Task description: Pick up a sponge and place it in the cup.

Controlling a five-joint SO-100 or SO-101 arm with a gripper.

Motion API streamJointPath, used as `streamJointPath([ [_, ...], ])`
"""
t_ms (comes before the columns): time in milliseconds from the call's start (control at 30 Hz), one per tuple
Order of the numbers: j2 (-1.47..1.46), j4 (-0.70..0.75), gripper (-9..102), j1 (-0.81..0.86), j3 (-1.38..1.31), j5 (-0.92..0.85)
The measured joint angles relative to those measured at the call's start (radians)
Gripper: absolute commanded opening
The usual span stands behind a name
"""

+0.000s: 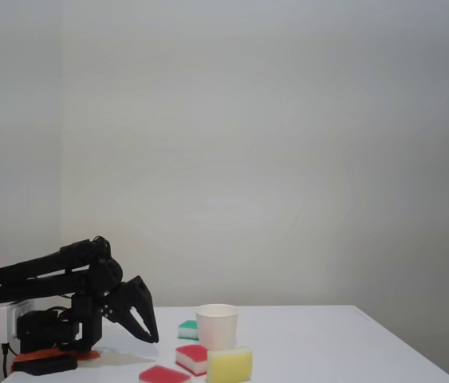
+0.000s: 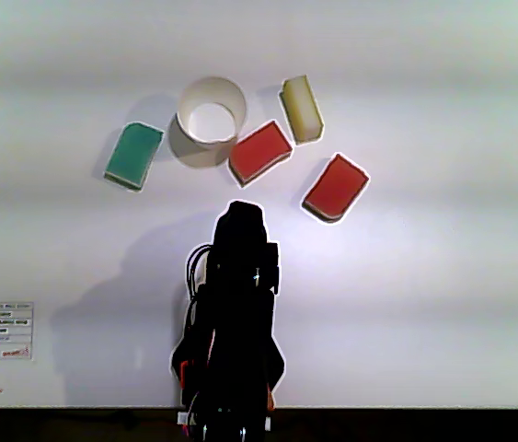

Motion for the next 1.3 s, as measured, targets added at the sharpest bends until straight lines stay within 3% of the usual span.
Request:
streamJointPath([
  [433, -0.002, 0.000, 0, -0.009, -0.003, 0.000],
  [700, -0.156, -0.026, 0, 0.003, -0.115, 0.000],
  [933, -0.351, -0.087, 0, 0.034, -0.313, 0.003],
  [1300, -0.828, -0.067, 0, 0.178, -0.788, -0.005],
])
